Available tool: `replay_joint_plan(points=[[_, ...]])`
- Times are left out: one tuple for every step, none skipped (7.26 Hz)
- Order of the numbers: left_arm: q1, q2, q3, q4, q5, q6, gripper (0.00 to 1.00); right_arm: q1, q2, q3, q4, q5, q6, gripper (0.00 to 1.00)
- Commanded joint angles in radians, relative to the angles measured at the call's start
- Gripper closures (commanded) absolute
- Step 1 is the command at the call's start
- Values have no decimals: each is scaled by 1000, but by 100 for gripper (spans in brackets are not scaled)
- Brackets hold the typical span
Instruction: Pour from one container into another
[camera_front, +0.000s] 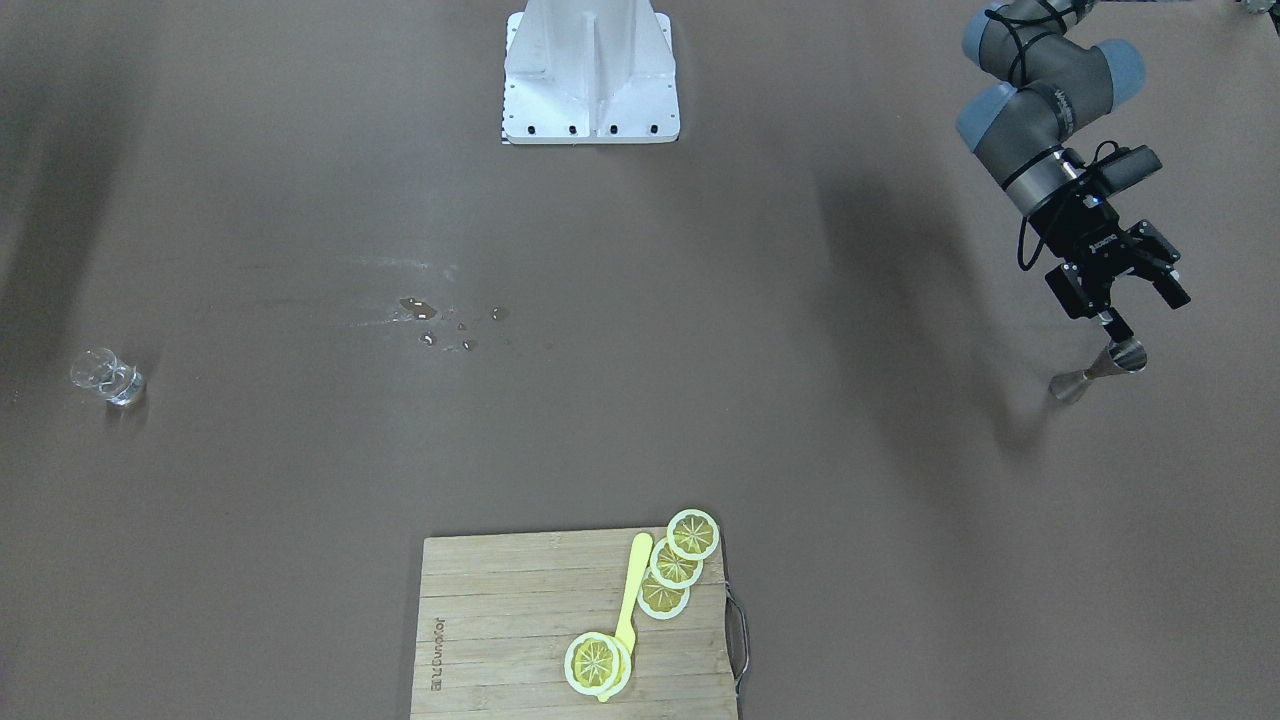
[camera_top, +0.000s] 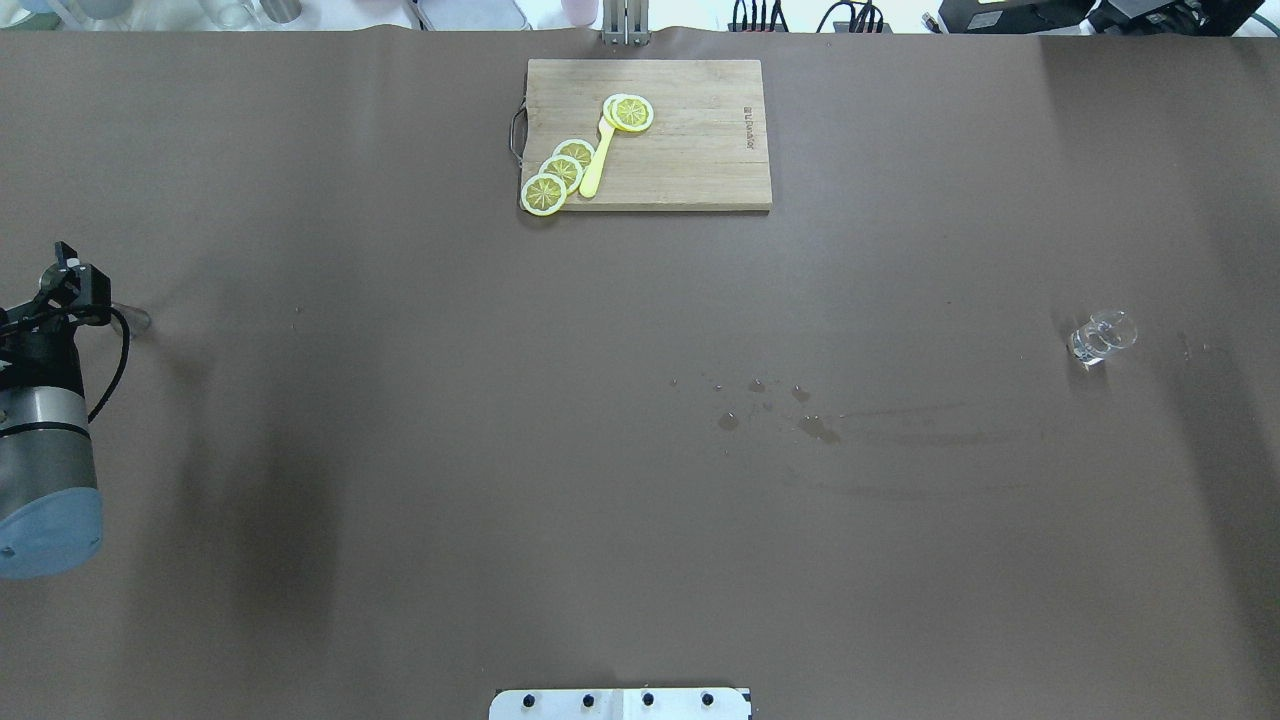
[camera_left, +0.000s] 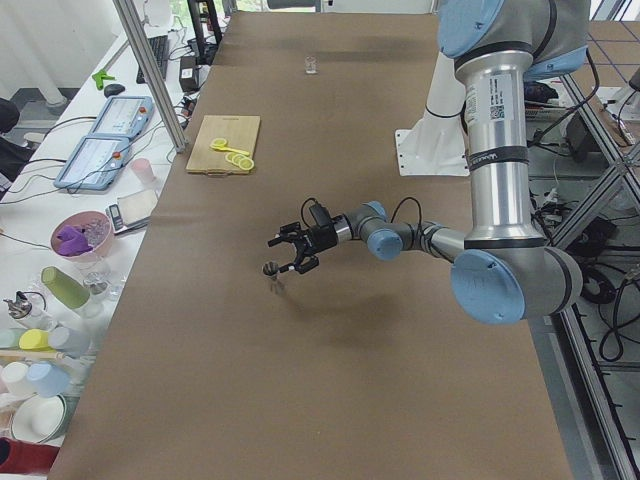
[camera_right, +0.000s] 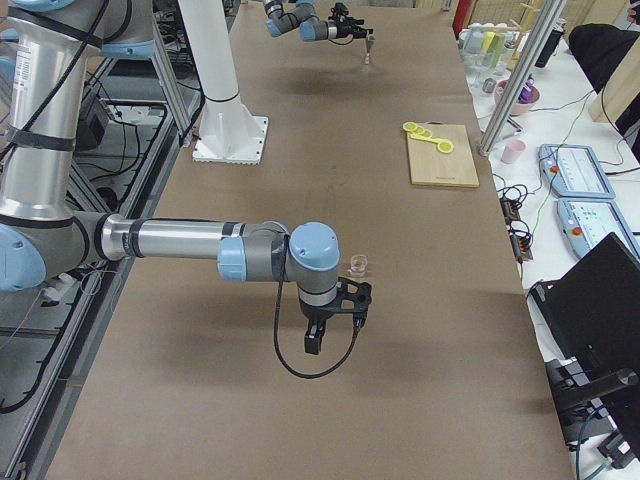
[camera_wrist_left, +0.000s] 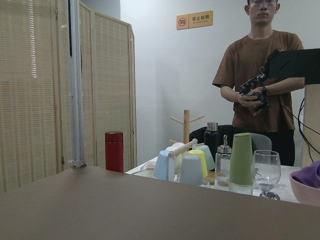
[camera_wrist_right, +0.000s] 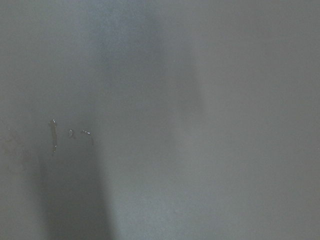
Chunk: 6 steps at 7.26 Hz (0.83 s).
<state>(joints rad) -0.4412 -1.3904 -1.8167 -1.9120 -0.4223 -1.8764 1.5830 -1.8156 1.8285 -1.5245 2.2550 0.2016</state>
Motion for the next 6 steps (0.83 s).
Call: replay_joint_plan(points=[[9, -1, -83, 78, -1, 60, 3, 0, 1, 8, 0, 9, 1, 0], [21, -9, -114, 106, 0, 91, 3, 0, -2, 5, -3, 12, 1, 0], [24, -24, -119, 105, 2, 114, 3, 0, -2, 3, -8, 12, 1, 0], [54, -38, -118, 105, 2, 135, 3, 0, -1, 3, -5, 5, -1, 0], [103, -54, -121, 105, 4, 176, 3, 0, -5, 5, -14, 14, 1, 0], [130, -84, -119, 102, 1, 222, 3, 0, -10, 6, -13, 17, 1, 0]])
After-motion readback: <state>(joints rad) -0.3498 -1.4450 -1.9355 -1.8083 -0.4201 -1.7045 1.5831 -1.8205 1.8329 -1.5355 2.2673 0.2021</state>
